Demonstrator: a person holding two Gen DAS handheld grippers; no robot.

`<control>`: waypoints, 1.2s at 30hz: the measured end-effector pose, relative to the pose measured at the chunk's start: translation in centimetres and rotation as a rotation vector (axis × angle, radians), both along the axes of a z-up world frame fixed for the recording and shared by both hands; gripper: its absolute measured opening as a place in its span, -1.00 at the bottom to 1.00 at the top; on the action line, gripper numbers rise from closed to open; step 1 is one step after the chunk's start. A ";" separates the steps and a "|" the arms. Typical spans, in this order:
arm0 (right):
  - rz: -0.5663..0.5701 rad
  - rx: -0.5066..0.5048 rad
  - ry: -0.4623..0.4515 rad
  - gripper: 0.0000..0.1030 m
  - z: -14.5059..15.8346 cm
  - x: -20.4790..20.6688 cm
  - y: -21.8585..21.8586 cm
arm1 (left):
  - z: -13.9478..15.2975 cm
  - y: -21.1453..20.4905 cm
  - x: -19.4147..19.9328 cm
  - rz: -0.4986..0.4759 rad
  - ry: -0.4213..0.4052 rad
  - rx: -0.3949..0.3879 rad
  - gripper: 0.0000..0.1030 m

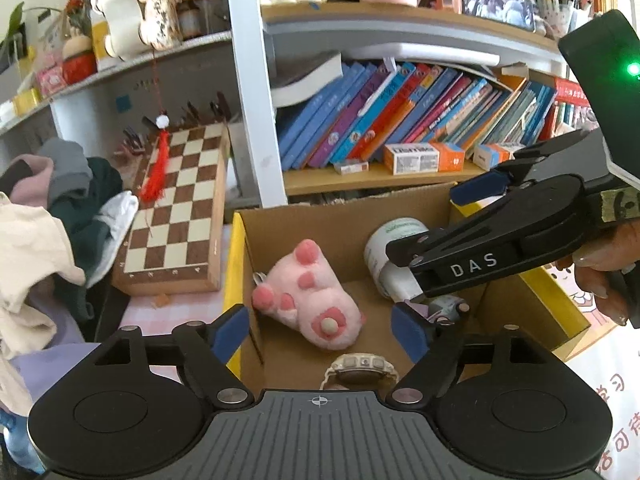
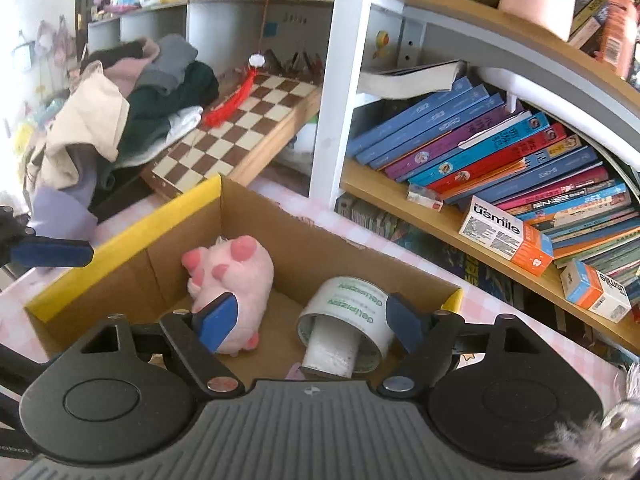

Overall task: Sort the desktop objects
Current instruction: 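Open the left gripper dropping the box cutter while the right gripper releases the charger into the box, then withdraw both grippers up and away from the yellow box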

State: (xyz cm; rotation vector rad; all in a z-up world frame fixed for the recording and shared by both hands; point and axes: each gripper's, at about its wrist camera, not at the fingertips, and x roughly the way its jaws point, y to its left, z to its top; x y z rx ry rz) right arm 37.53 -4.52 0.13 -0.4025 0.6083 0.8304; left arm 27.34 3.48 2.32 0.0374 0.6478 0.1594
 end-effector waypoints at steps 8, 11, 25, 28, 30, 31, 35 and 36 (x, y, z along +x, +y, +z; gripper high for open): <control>-0.044 0.069 -0.006 0.65 1.1 -2.1 -2.4 | 0.9 -0.4 -1.9 0.031 -0.037 0.018 0.73; -0.074 0.101 -0.008 0.68 1.4 -3.0 -3.8 | 1.1 -0.8 -2.7 0.048 -0.047 0.035 0.83; -0.255 0.169 0.012 0.71 0.7 -5.9 -10.1 | 1.1 -1.3 -6.3 0.093 -0.097 -0.027 0.92; -0.276 0.160 0.013 0.71 0.3 -7.1 -10.7 | 0.9 -1.2 -7.1 0.093 -0.102 -0.040 0.92; -0.288 0.151 0.015 0.72 0.1 -8.0 -10.9 | 0.8 -1.0 -7.8 0.091 -0.104 -0.049 0.92; -0.294 0.147 0.018 0.72 -0.1 -8.5 -11.0 | 0.7 -1.0 -8.2 0.091 -0.106 -0.054 0.92; -0.316 0.132 0.030 0.74 -0.7 -10.7 -11.2 | 0.3 -0.5 -9.4 0.084 -0.093 -0.059 0.93; -0.321 0.128 0.033 0.74 -0.8 -11.3 -11.2 | 0.2 -0.4 -9.6 0.083 -0.088 -0.059 0.93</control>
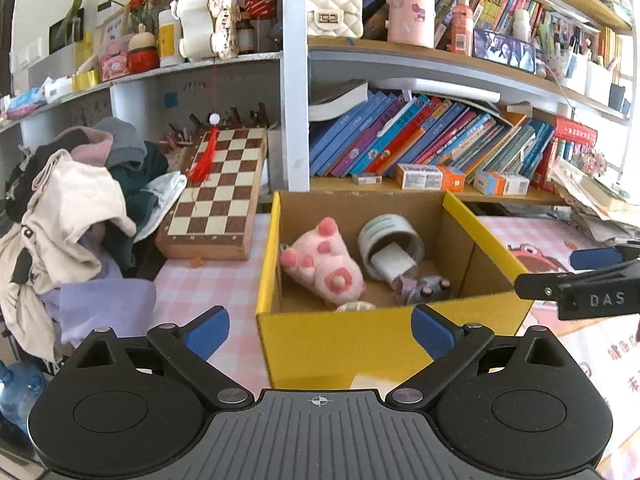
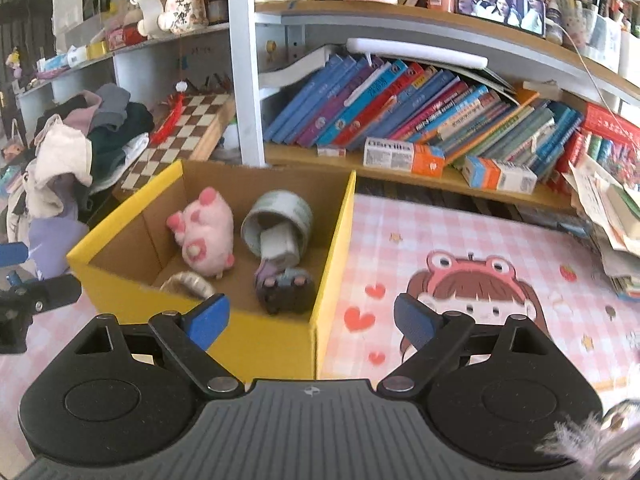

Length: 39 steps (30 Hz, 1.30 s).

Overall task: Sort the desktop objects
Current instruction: 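Withdraw both grippers up and away from the yellow box, then move the right gripper to the white plug adapter and grasp it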

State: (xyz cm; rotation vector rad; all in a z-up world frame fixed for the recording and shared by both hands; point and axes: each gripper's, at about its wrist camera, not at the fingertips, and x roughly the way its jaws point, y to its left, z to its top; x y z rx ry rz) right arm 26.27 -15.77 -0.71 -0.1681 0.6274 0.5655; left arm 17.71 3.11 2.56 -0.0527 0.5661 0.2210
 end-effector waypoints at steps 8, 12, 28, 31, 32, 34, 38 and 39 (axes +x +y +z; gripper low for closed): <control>-0.017 -0.040 0.027 0.78 -1.6 -4.0 1.1 | -1.2 0.8 -2.1 -0.002 0.066 0.017 0.93; -0.020 -0.060 0.042 0.79 -2.5 -6.0 1.7 | -2.5 1.0 -2.7 -0.002 0.118 -0.005 0.93; 0.013 -0.155 0.118 0.78 -5.4 -8.9 5.5 | -5.3 0.6 -3.7 -0.163 0.277 0.061 0.94; 0.013 -0.154 0.139 0.78 -5.8 -8.7 5.7 | -5.5 0.8 -3.8 -0.165 0.289 0.060 0.94; 0.014 -0.150 0.148 0.78 -5.9 -8.6 5.8 | -5.6 0.9 -3.8 -0.165 0.292 0.051 0.94; 0.018 -0.151 0.161 0.78 -6.2 -8.3 5.9 | -5.8 1.2 -3.6 -0.166 0.300 0.043 0.94; 0.028 -0.168 0.170 0.76 -6.5 -7.9 6.3 | -5.7 1.3 -3.5 -0.168 0.302 0.042 0.94; 0.032 -0.168 0.172 0.75 -6.5 -7.8 6.4 | -5.7 1.4 -3.5 -0.169 0.300 0.039 0.94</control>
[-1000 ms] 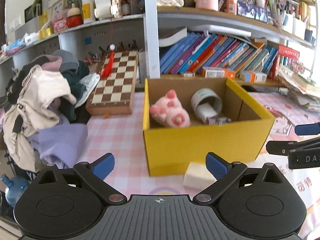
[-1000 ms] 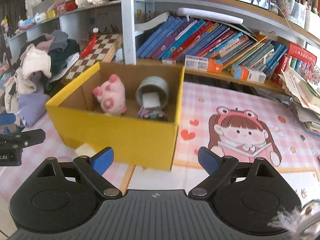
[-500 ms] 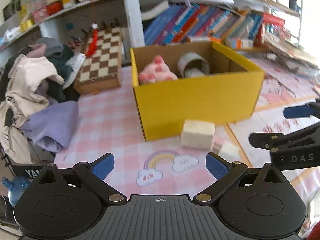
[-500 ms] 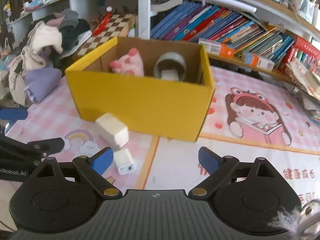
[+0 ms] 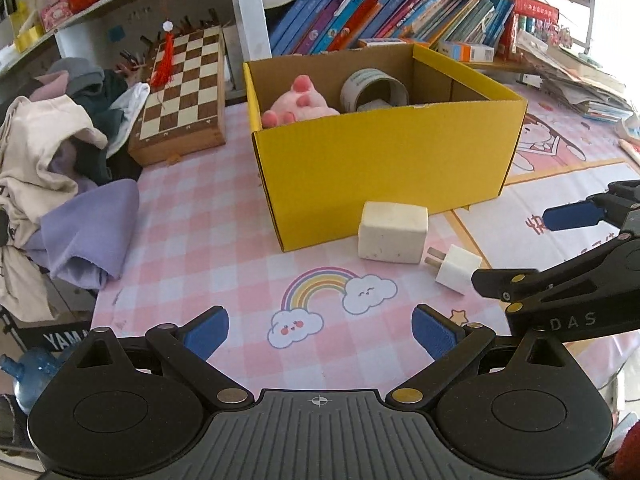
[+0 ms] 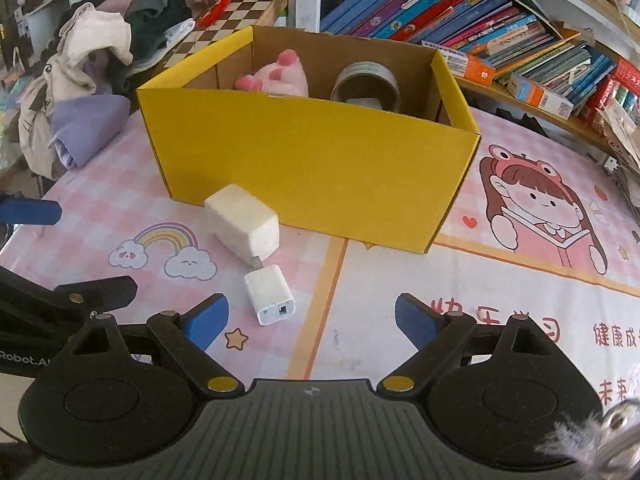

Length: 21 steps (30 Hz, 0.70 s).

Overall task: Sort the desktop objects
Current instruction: 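Move the right gripper to the white plug adapter and grasp it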

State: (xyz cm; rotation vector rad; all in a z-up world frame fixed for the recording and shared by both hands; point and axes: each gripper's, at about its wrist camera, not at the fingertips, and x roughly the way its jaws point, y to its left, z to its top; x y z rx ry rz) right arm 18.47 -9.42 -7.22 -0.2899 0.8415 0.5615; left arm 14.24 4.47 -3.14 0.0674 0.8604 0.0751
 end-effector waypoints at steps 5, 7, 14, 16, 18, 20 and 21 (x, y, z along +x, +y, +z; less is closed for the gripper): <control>0.027 -0.002 0.027 0.70 -0.5 0.7 0.7 | -0.3 0.5 0.5 0.007 0.022 0.001 0.94; 0.033 -0.003 0.042 0.63 -0.7 1.1 0.9 | -0.4 0.6 0.7 0.010 0.028 0.002 0.94; 0.090 -0.023 0.078 0.36 -1.5 1.8 2.4 | -0.5 1.3 0.9 0.027 0.036 0.004 0.94; 0.114 -0.034 0.091 0.24 -1.8 1.9 2.9 | -0.6 1.5 1.0 0.033 0.040 0.002 0.94; 0.113 -0.036 0.089 0.10 -1.8 2.1 2.6 | -0.7 1.5 1.1 0.039 0.046 0.002 0.94; 0.112 -0.038 0.086 -0.02 -1.8 2.3 2.4 | -0.9 1.5 1.3 0.042 0.055 0.001 0.94; 0.111 -0.040 0.085 -0.07 -1.8 2.4 2.3 | -1.0 1.5 1.4 0.042 0.059 -0.001 0.94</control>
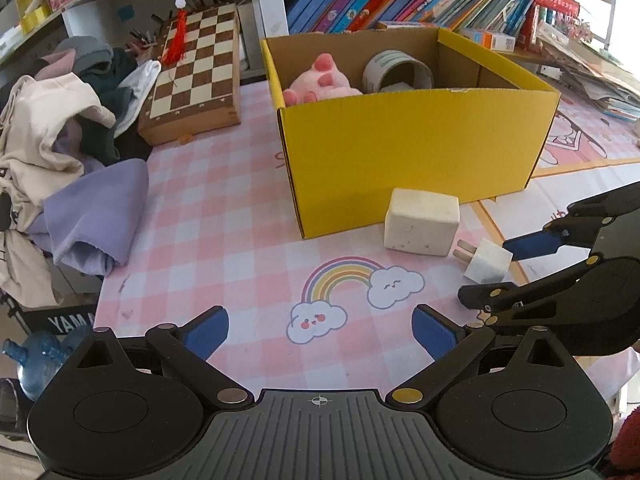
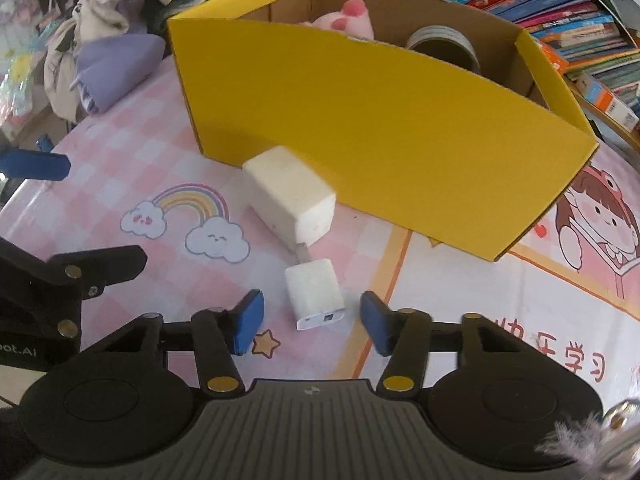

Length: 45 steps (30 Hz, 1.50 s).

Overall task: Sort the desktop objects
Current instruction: 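Move the right gripper to the white plug adapter and grasp it, then grasp the cream block with the left gripper while the right gripper holds the adapter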

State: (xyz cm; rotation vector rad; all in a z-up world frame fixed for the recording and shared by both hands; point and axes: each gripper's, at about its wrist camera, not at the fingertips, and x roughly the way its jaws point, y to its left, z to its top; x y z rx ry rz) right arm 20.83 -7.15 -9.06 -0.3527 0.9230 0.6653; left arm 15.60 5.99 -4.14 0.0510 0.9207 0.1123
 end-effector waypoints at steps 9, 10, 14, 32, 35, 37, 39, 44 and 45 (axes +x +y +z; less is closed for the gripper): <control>-0.003 -0.009 -0.012 -0.54 0.0 0.8 -1.1 | -0.1 -1.1 1.3 -0.007 -0.005 -0.002 0.94; -0.003 -0.010 -0.014 -0.54 0.0 0.8 -1.2 | -0.1 -1.3 1.5 -0.010 -0.005 -0.004 0.94; -0.027 -0.016 -0.016 -0.54 0.1 1.2 -2.6 | -0.3 -2.5 2.4 -0.042 -0.013 -0.025 0.94; -0.062 -0.043 0.004 -0.54 -0.6 2.5 -6.6 | -2.0 -4.3 5.5 -0.017 -0.030 -0.049 0.66; -0.052 -0.042 0.006 -0.54 -0.7 2.6 -6.7 | -2.3 -4.1 5.7 -0.002 -0.024 -0.052 0.54; -0.045 -0.042 0.006 -0.54 -0.7 2.6 -6.7 | -2.4 -4.1 5.8 -0.006 -0.024 -0.064 0.48; -0.040 -0.042 0.005 -0.54 -0.7 2.7 -6.7 | -2.5 -4.2 5.8 -0.014 -0.024 -0.072 0.35; -0.040 -0.039 0.006 -0.54 -0.7 2.7 -6.8 | -2.6 -4.5 5.9 -0.055 0.020 -0.105 -0.40; -0.040 -0.037 0.007 -0.54 -0.7 2.7 -6.8 | -2.7 -4.5 5.8 -0.061 0.029 -0.108 -0.53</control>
